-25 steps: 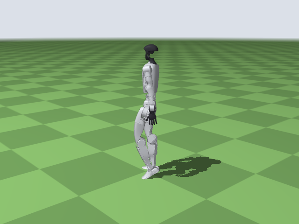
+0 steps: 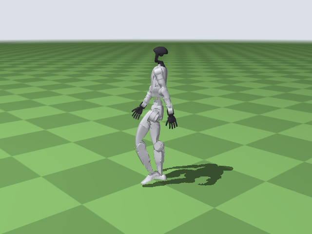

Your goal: Upper body actions

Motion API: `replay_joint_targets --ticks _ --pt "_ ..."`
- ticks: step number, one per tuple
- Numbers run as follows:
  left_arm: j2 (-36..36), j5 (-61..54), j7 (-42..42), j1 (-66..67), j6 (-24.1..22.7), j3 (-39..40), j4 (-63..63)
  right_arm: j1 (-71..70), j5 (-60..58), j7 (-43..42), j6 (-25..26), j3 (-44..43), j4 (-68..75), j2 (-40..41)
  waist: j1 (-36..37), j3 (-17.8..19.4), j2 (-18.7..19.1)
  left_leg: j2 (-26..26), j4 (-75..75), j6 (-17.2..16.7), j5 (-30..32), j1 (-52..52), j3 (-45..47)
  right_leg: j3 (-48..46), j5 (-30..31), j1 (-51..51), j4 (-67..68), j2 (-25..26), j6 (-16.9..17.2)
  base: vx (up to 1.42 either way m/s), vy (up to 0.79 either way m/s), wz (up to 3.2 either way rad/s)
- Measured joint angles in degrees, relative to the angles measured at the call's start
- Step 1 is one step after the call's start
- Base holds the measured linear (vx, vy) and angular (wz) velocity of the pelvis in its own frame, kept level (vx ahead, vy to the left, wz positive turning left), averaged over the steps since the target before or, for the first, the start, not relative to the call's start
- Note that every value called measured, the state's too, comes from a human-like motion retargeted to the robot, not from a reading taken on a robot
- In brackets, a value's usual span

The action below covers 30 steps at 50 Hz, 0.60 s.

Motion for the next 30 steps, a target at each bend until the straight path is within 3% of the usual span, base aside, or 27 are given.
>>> replay_joint_targets --ticks 5,8,10,15,30 --pt "-0.11 -0.58 0.08 -0.58 -0.64 0.22 -0.82 5.56 -0.16 -0.70 -0.26 0.69 2.74 -0.13 -1.57 -3.35 2.77 -3.48 -24.41 -4.27 5.28 11.47 -2.93 -0.53 -0.98 0.14 -0.43 3.30 0.27 0.20 0.07 0.10" --pt "-0.23 -1.13 0.12 -1.40 -0.98 0.23 -1.24 8.21 0.50 -0.10 0.35 0.52 4.95 -0.51 -2.64 -4.68 4.53 -4.07 -33.73 -6.08 -2.64 16.65 -4.75 -1.27 -1.68 0.33 -0.38 5.27 0.59 0.23 0.08 0.16" --pt "-0.39 -1.23 -0.20 -2.23 -0.99 0.05 -1.54 9.68 0.51 0.11 0.78 -0.12 6.05 -0.79 -4.06 -5.41 5.03 -4.62 -38.02 -5.43 -5.42 18.34 -5.63 -2.54 -2.17 0.42 -0.33 5.53 1.05 0.22 0.08 0.43" --pt "-0.14 -0.26 -0.91 -4.56 -1.30 -0.93 -3.16 11.62 0.57 0.10 0.73 -0.89 6.40 -1.13 -5.37 -5.67 4.89 -6.27 -43.58 -3.50 -5.28 19.73 -7.01 -4.08 -2.50 0.22 -0.32 5.22 2.25 0.17 0.08 0.23" --pt "1.88 1.63 0.18 -8.23 -0.99 -2.88 -2.53 14.98 -4.13 1.88 -1.65 0.33 1.21 -1.71 -3.68 -5.21 1.81 -8.25 -45.03 -0.34 -8.05 21.99 -3.45 -1.89 -2.27 -0.78 1.62 2.30 6.03 0.19 0.06 -0.25"
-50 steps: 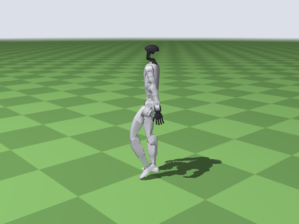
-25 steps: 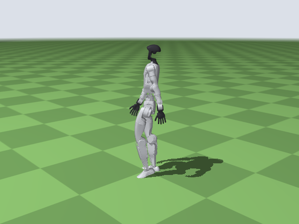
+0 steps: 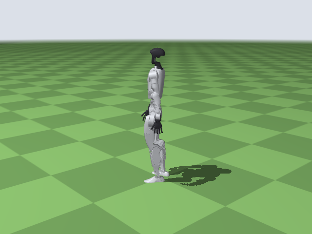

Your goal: Upper body actions

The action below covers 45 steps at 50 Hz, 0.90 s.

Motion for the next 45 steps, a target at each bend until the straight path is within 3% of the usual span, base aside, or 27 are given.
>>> replay_joint_targets --ticks 9,15,22,27,35,40,45 --pt "1.12 -0.19 3.31 -8.50 1.05 -6.98 3.41 6.25 -2.34 -2.01 -1.59 -3.56 0.63 -2.00 1.03 1.28 -0.56 0.43 -0.30 1.44 -1.37 1.90 1.21 2.68 -2.49 -3.28 12.64 -0.69 0.48 0.22 0.08 -0.21" --pt "0.23 -3.01 1.86 -18.57 0.82 -12.98 3.03 11.29 -4.00 -4.45 -1.74 -7.84 4.00 -3.74 -0.70 4.69 1.57 3.33 -0.08 2.56 -1.57 3.60 0.87 2.21 11.14 -9.99 31.81 -0.54 -0.82 0.05 0.05 0.00" --pt "-3.66 -8.25 2.96 -32.57 -0.83 -15.82 0.15 17.42 -3.53 -6.83 -1.98 -12.93 10.24 -6.33 -6.29 9.63 2.30 5.22 0.99 3.96 -1.05 4.24 -2.32 -2.08 6.00 -25.09 63.46 -7.10 -5.76 0.00 0.01 0.42" --pt "-5.95 -11.20 2.81 -39.39 -2.47 -14.70 -1.94 22.20 -2.74 -8.06 0.24 -15.28 13.13 -7.98 -10.26 11.64 2.35 5.82 1.64 4.67 -0.71 4.14 -4.76 -0.87 5.01 -33.24 71.70 -7.83 -6.26 -0.01 -0.02 0.44" --pt "-5.36 -9.52 2.69 -40.13 -4.95 -18.26 -3.07 23.25 3.02 -9.73 0.74 -18.63 13.13 -7.71 -10.32 11.38 1.91 6.11 1.72 4.31 -1.39 4.95 -3.33 -2.38 5.75 -30.36 62.04 -5.74 -7.54 0.00 -0.03 -0.16" --pt "-5.79 -8.87 3.72 -36.24 -5.26 -18.43 -1.90 19.24 1.85 -6.70 -0.54 -17.23 12.73 -6.04 -8.78 9.43 2.29 6.32 1.32 3.63 -1.92 5.08 -1.83 -2.27 10.08 -20.06 44.34 -0.46 -6.22 0.02 -0.06 -0.33" --pt "-5.74 -7.82 3.77 -31.99 -4.72 -18.51 1.11 15.92 0.15 -5.50 -0.90 -14.02 8.37 -4.85 -7.04 7.29 1.36 4.45 1.17 3.07 -2.46 4.32 -0.87 5.71 14.86 -9.78 23.57 4.66 -3.36 -0.02 -0.11 -0.21"
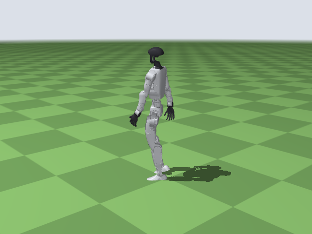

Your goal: Upper body actions

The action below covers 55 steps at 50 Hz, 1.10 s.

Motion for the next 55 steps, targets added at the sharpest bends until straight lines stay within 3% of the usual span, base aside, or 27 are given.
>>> replay_joint_targets --ticks 2,5,7,12,18,25,33,43,55 --pt "0.31 0.44 -0.14 1.40 0.27 0.15 1.26 -1.43 -0.94 -0.24 -0.09 0.87 -1.75 0.31 0.56 -0.73 -1.00 -1.43 0.02 -0.23 -0.28 -0.44 0.37 1.97 -3.42 3.82 -7.80 -0.29 2.14 -0.07 -0.12 -0.16" --pt "0.72 1.66 -0.08 3.50 0.26 -0.51 1.95 -3.10 -2.06 -2.88 -0.15 1.77 -3.92 0.71 1.24 -1.49 -1.97 -2.83 -0.03 -0.70 -0.60 -0.82 0.63 0.28 -11.90 7.64 -16.09 -1.19 1.12 -0.09 -0.15 -0.06" --pt "1.14 3.52 0.11 5.08 0.13 -1.96 1.43 -4.05 -2.39 -5.00 -0.82 2.46 -4.97 0.97 1.47 -2.11 -2.49 -3.44 -0.21 -1.18 -0.57 -1.23 0.39 -2.29 -14.09 8.33 -20.36 -2.15 0.92 -0.12 -0.19 -0.02" --pt "1.54 8.33 -0.14 8.99 0.22 -3.31 -1.40 -5.59 -5.82 -4.10 -0.50 3.18 -6.28 1.30 5.42 -4.16 -2.78 -2.78 -1.13 -2.87 -0.33 -2.96 3.74 -1.88 -11.66 6.26 -25.22 -3.12 3.11 -0.15 -0.23 -0.56" --pt "0.84 8.57 -0.14 12.64 0.65 -2.89 -2.03 -5.60 -7.06 -4.01 -0.44 3.44 -5.63 0.65 3.29 -3.62 -1.96 -1.77 -1.03 -3.95 0.41 -3.77 3.12 -1.07 -11.76 5.65 -25.57 -2.03 1.71 -0.09 -0.18 0.05" --pt "0.38 13.17 1.79 13.73 5.30 -2.76 2.59 -4.08 -3.21 -4.89 2.32 0.12 -0.69 -0.93 2.39 -4.19 -0.35 -0.91 -1.03 -4.71 0.44 -3.57 1.98 -1.89 -12.24 6.44 -26.04 -1.16 0.98 -0.02 -0.02 0.04" --pt "1.24 13.31 1.84 17.06 5.87 -0.71 2.37 -3.41 0.55 -5.75 3.65 -2.71 2.29 -1.09 3.00 -5.25 0.38 -0.42 -1.22 -5.40 0.39 -3.14 0.97 -2.20 -13.02 6.92 -25.93 -0.59 0.31 0.00 0.00 0.00" --pt "3.39 10.15 1.47 19.71 6.44 3.91 2.70 -4.66 -8.53 -8.79 3.65 1.38 0.58 -1.63 3.49 -5.51 1.24 0.74 -0.61 -6.49 -1.01 -2.03 1.66 -1.48 -13.88 7.13 -25.13 0.34 -0.52 -0.01 0.00 -0.05" --pt "4.36 8.65 0.25 24.65 6.42 7.08 -2.11 -9.37 -4.39 -11.43 -0.01 7.31 2.66 -1.35 4.40 -3.07 1.81 2.66 7.33 -8.24 -2.60 -3.38 1.72 -0.42 -15.65 8.30 -23.09 0.21 -2.41 -0.09 -0.06 -0.04"
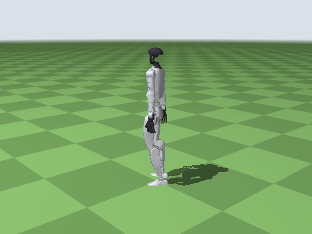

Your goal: Upper body actions

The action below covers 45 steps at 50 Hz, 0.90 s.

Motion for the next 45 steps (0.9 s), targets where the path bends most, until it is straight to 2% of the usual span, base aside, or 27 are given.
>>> replay_joint_targets --ticks 3,6,8,10,17,23,27,31,35,40,41,42,45 --pt "0.48 -1.35 -0.29 1.86 -0.96 1.67 1.39 -3.50 0.30 -0.04 -0.26 2.35 0.99 0.97 0.90 0.87 -1.15 0.65 6.94 -0.67 3.27 -2.75 -0.32 0.26 -0.15 0.39 0.37 -1.45 -0.37 -0.14 -0.09 0.00" --pt "1.45 -3.00 -1.21 3.71 -0.21 3.25 3.77 -8.29 2.04 1.63 0.35 3.78 0.82 2.49 0.76 2.19 -2.65 1.29 18.07 0.14 11.07 -8.25 -2.19 -0.89 -0.32 0.92 0.59 -3.32 -0.58 -0.21 -0.13 0.35" --pt "2.42 -3.54 -1.76 4.96 0.17 3.86 5.14 -11.72 3.53 2.98 0.71 4.24 -0.37 3.64 1.48 3.47 -3.88 2.28 27.61 2.72 16.31 -13.70 -2.84 -1.35 -0.35 1.25 0.79 -4.65 -0.73 -0.21 -0.12 0.29" --pt "3.41 -2.96 -1.84 6.47 0.39 4.29 6.01 -14.82 4.14 4.43 0.88 4.30 -2.36 4.61 2.83 4.87 -4.69 3.90 36.86 6.84 19.67 -19.00 -2.81 -1.67 -0.42 1.55 1.23 -5.42 -1.02 -0.16 -0.11 0.10" --pt "3.76 1.29 -1.25 12.08 3.02 5.25 7.55 -23.54 5.39 8.19 0.53 3.12 -10.02 5.84 8.77 7.73 -4.50 9.81 60.96 11.20 10.80 -33.49 1.43 -1.44 -0.10 1.84 2.06 -6.29 -1.81 -0.11 -0.03 -0.04" --pt "2.46 3.74 -3.61 14.83 5.43 6.25 7.55 -27.04 4.51 8.68 -0.38 3.45 -13.51 5.62 11.21 6.96 -3.68 10.18 69.11 11.22 8.54 -41.18 2.13 -2.18 0.63 1.79 0.81 -5.95 -2.46 -0.04 0.05 0.07" --pt "1.63 3.26 -3.69 14.10 4.94 6.37 7.55 -26.85 3.32 7.87 -0.98 3.84 -13.36 5.25 11.45 6.16 -3.69 9.83 66.04 11.49 8.75 -40.47 3.42 -3.09 0.24 1.68 0.99 -6.75 -2.18 0.02 0.05 0.19" --pt "0.69 1.75 -3.32 12.38 3.71 7.53 7.55 -24.22 4.17 7.31 -1.42 3.22 -11.88 5.29 10.64 4.09 -3.78 7.92 57.94 10.25 9.81 -37.28 3.50 -4.66 0.01 1.44 0.63 -7.69 -1.53 0.08 0.07 0.35" --pt "-0.01 -1.71 -3.10 10.21 2.51 8.46 7.53 -21.79 5.55 7.24 -1.39 2.03 -8.52 5.35 9.90 2.46 -4.04 4.61 47.22 7.58 12.12 -31.47 2.49 -5.60 0.07 1.50 -0.03 -8.66 -0.79 0.10 0.08 0.20" --pt "-0.46 -3.68 -2.58 8.42 1.54 8.41 5.28 -18.82 4.91 6.99 -1.45 1.83 -6.53 5.27 9.71 0.84 -3.26 0.99 27.29 4.38 20.07 -20.37 2.37 -5.21 -0.11 1.09 -0.40 -8.29 0.15 0.12 0.09 -0.07" --pt "-0.41 -3.19 -2.07 8.26 2.14 8.20 4.84 -18.16 4.38 6.84 -1.55 1.95 -6.39 5.21 9.56 0.18 -2.53 0.44 22.27 2.58 21.10 -18.13 1.63 -5.22 -0.21 0.93 -0.50 -7.51 0.40 0.20 0.15 -0.08" --pt "-0.32 -2.62 -1.58 8.16 2.69 7.91 4.42 -17.50 3.83 6.73 -1.65 2.12 -6.27 5.14 9.28 -0.48 -1.85 -0.21 17.85 1.00 20.66 -16.01 0.66 -5.33 -0.33 0.81 -0.59 -6.78 0.63 0.24 0.13 0.02" --pt "0.22 -0.58 -0.49 8.52 3.37 6.40 3.22 -15.60 2.05 6.72 -1.91 3.17 -5.84 4.84 7.26 -1.99 0.01 -1.34 8.80 -1.43 10.43 -10.42 -1.93 -6.37 -0.92 1.21 -0.62 -4.83 1.20 0.32 0.13 0.17"
